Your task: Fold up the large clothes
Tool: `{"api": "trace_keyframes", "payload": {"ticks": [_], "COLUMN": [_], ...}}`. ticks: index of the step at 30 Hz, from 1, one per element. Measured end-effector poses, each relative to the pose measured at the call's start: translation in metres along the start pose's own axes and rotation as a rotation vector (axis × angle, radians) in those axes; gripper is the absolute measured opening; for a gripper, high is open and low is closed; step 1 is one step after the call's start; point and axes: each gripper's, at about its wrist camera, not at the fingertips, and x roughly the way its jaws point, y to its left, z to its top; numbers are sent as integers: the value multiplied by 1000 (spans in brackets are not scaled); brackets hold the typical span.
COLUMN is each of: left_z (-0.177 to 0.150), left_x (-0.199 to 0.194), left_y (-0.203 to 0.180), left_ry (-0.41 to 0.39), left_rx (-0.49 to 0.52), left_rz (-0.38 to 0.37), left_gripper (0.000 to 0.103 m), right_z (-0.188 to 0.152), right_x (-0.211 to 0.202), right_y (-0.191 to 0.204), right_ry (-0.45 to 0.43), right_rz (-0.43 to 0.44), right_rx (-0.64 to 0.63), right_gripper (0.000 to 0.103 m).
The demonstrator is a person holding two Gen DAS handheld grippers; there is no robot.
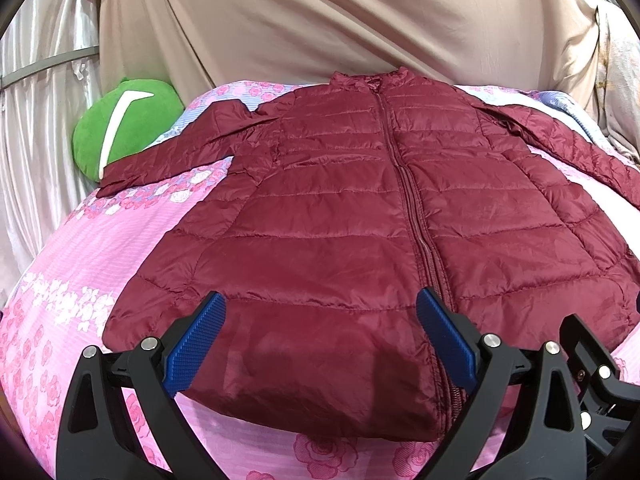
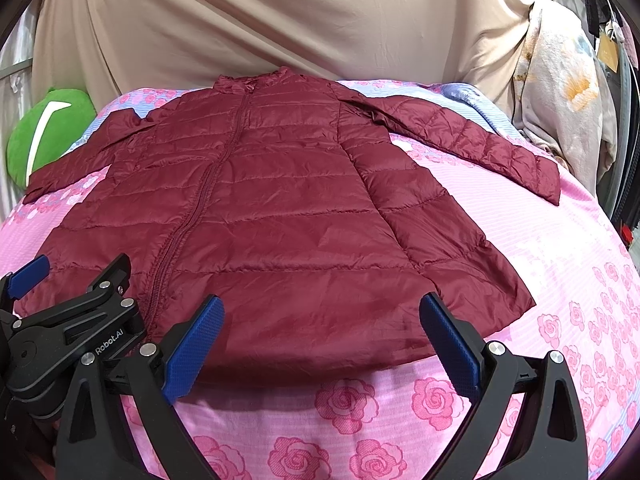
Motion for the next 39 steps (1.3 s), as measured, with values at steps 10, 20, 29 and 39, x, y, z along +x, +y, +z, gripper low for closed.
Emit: {"api": "trace_keyframes", "payload": {"ticks": [10,20,29,39], "left_z": [8,18,46,83], "left_x": [-18,-3,29,70], "left_y": [-6,9,16,49], "left_ry": [-112,-82,26,58], "left_rx": [32,-81,22,-98], "left_rz": [-4,-38,-64,-66], "left_gripper": [98,98,98,98], "right_z": [18,68,106,139], "right_x": [2,21,119,198], "right_y": [-42,-184,-370,-430], "right_ry": [-4,-45,60,129], "right_rz": [-9,-209,-283,-222], "right_rx": [61,223,555,695], "right_gripper": [96,96,95,14]}}
